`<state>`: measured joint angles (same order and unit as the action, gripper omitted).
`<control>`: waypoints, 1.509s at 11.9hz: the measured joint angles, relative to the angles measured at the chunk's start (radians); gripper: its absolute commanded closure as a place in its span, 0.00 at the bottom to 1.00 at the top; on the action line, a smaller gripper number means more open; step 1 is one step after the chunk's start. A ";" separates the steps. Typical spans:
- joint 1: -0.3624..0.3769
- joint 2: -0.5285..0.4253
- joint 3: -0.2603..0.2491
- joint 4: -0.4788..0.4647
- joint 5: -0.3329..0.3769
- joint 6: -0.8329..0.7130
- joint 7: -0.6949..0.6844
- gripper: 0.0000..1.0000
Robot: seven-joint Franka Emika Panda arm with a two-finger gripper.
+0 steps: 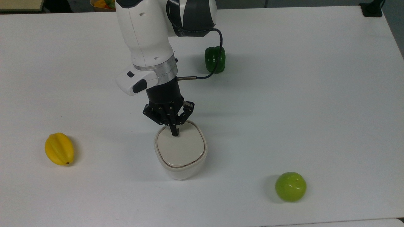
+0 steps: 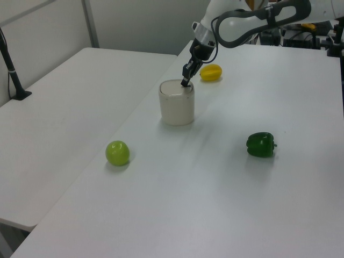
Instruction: Close garbage bin
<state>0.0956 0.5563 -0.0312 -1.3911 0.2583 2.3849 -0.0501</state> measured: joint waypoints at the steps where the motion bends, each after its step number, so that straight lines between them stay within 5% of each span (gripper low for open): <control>1: -0.002 -0.010 0.000 0.000 0.006 0.000 0.003 1.00; 5: -0.047 -0.113 -0.003 0.005 0.032 -0.183 0.042 1.00; 8: -0.068 -0.232 -0.004 0.003 0.030 -0.493 0.062 1.00; 11: -0.088 -0.321 -0.006 -0.015 -0.032 -0.728 0.063 1.00; 14: -0.102 -0.495 -0.007 -0.152 -0.057 -0.782 0.062 1.00; 15: -0.112 -0.547 -0.007 -0.201 -0.062 -0.807 0.054 0.63; 16: -0.125 -0.580 -0.007 -0.237 -0.062 -0.822 0.042 0.01; 18: -0.142 -0.600 -0.007 -0.259 -0.063 -0.823 0.026 0.00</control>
<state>-0.0468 -0.0440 -0.0385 -1.6502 0.1957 1.5618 -0.0238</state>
